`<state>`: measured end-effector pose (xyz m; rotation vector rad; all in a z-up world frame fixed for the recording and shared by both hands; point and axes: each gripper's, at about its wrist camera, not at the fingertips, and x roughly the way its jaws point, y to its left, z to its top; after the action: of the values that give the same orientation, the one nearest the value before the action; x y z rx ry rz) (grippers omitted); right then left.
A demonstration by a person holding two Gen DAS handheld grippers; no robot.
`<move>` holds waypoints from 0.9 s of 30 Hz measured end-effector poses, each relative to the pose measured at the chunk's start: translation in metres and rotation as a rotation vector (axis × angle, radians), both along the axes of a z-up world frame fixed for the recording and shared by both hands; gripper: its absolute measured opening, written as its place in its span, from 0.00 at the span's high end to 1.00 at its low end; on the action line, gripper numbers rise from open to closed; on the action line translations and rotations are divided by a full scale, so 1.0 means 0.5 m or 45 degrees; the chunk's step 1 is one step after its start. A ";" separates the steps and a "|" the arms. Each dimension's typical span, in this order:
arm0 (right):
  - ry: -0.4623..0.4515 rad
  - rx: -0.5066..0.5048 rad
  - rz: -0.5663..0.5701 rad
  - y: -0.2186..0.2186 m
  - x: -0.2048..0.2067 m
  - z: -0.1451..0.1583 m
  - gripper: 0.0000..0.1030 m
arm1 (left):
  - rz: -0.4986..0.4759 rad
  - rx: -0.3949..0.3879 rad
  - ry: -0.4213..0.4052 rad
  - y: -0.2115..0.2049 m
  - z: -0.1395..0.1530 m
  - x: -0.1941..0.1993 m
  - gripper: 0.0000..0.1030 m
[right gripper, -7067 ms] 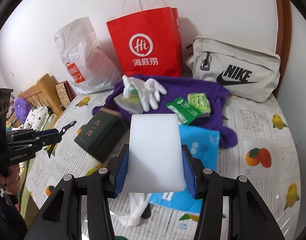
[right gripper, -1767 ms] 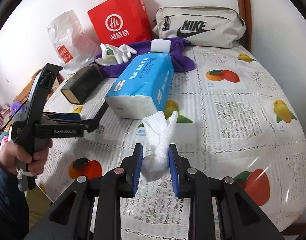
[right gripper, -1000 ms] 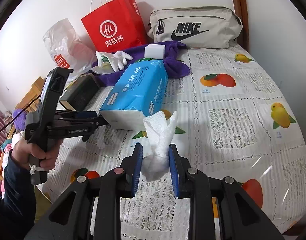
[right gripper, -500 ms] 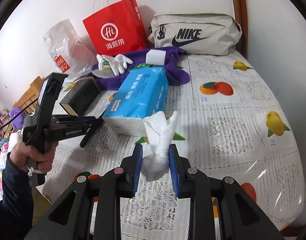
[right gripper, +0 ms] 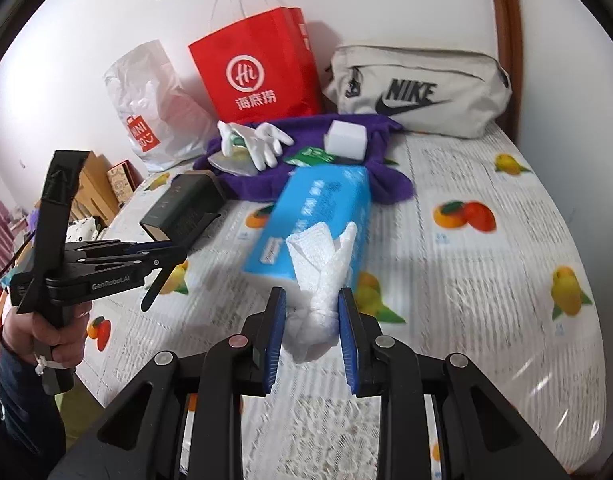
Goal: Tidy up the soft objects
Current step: 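Carry the tissue and watch strap over the purple towel with both tools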
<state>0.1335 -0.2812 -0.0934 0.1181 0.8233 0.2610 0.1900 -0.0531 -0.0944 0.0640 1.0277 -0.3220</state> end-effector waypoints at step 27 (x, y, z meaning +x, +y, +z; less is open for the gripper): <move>-0.063 -0.036 0.048 0.093 0.234 0.080 0.74 | 0.005 -0.090 -0.077 0.059 0.108 0.198 0.81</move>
<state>0.2507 -0.2345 -0.0534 0.0695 0.7800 0.2865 0.2889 -0.0235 -0.0406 0.0078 0.9555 -0.3512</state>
